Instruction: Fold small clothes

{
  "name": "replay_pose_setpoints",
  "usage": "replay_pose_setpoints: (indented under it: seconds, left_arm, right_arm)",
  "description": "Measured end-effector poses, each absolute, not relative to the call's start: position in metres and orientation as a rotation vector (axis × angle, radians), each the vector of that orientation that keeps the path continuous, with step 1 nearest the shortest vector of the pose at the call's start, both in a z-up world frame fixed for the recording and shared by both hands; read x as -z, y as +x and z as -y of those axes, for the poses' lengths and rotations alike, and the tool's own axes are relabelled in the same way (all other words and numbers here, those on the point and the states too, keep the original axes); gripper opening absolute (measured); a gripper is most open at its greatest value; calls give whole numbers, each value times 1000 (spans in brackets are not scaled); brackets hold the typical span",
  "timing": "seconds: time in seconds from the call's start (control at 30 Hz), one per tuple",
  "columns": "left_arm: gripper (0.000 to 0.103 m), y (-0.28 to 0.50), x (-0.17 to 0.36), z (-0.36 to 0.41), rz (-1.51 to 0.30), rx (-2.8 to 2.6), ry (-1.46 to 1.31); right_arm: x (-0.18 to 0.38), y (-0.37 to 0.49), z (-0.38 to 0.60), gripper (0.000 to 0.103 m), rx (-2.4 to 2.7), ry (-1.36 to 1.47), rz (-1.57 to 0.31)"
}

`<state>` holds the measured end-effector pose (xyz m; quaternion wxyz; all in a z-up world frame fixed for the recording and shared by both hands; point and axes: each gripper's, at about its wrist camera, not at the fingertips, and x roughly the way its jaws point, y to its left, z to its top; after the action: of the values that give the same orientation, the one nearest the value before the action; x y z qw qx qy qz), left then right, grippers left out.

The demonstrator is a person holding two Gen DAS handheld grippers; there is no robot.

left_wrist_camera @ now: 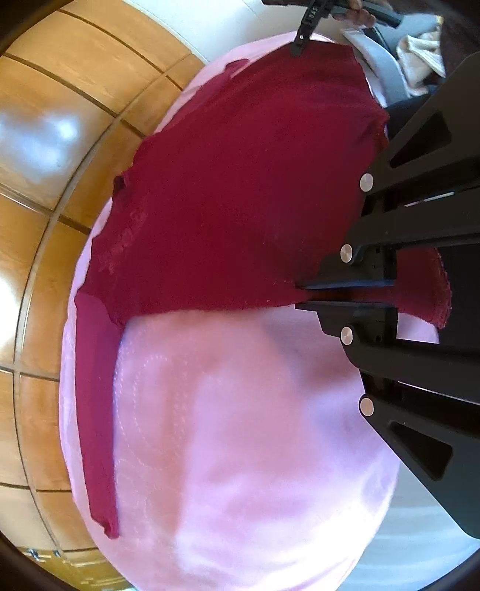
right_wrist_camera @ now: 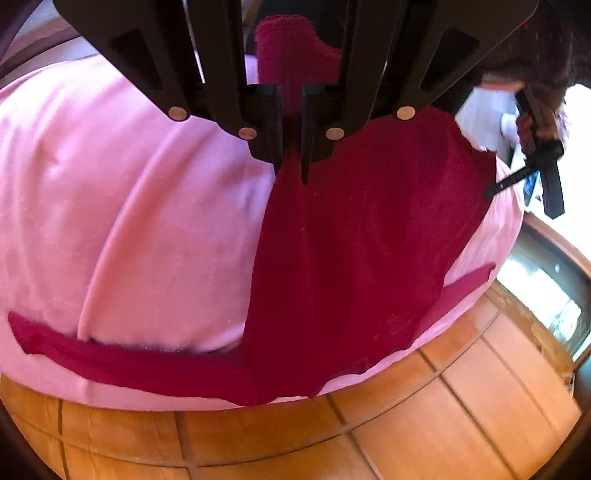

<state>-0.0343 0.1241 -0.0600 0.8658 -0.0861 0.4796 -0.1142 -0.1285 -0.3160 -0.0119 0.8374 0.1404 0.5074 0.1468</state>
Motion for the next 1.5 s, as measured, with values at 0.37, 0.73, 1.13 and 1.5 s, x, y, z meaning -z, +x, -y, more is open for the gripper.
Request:
replay_pose_setpoints:
  seconds: [0.37,0.73,1.13,1.5]
  left_arm:
    - [5,-31,20,-130,-898,197,-141]
    - [53,54,56,-35,-950,231,-47]
    - [60,54,79,-29,-949,199,-8]
    - [65,55,79,-18,-970,168,15]
  right_arm:
    - [6,-118,318,41,-222,279,-1045]
    - [43,-79,290,53,-241,388,-1045]
    - [52,-48,516,44,198,944,-749]
    - [81,25,631,39,417,1131,-643]
